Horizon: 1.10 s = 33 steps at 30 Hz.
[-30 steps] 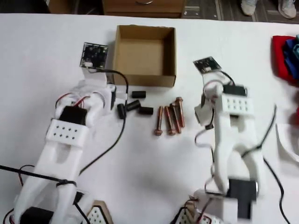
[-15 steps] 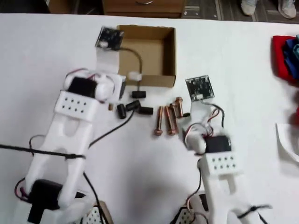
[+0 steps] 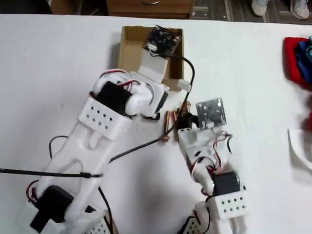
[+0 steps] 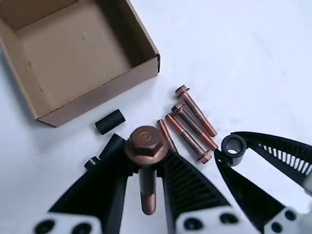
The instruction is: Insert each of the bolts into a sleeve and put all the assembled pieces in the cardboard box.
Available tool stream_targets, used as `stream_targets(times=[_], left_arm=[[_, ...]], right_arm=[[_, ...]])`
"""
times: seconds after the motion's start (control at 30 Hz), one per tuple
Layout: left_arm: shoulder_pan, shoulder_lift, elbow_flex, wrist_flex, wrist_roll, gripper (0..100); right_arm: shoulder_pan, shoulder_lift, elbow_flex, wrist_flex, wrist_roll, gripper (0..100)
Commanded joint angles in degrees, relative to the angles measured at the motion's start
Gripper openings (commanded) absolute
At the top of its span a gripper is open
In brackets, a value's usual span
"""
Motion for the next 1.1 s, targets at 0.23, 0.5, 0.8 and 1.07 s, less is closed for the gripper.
stream_targets(times=[0.23, 0.5, 0.8, 1.07], left_arm=[[0.3, -0.2, -3.0, -7.5, 16.2, 3], [4.6, -0.6, -3.6, -7.7, 27.6, 3], [7.7, -0.7, -3.2, -17.8, 16.2, 3], [7.8, -0.7, -3.5, -19.5, 16.2, 3]], right_arm=[[-0.3, -19.6, 13.4, -14.0, -0.7, 2.1], [-0.4, -26.1, 18.0, -14.0, -0.7, 2.1], [-0.4, -26.4, 18.2, -13.8, -0.7, 2.1], [-0.4, -26.4, 18.2, -13.5, -0.7, 2.1]])
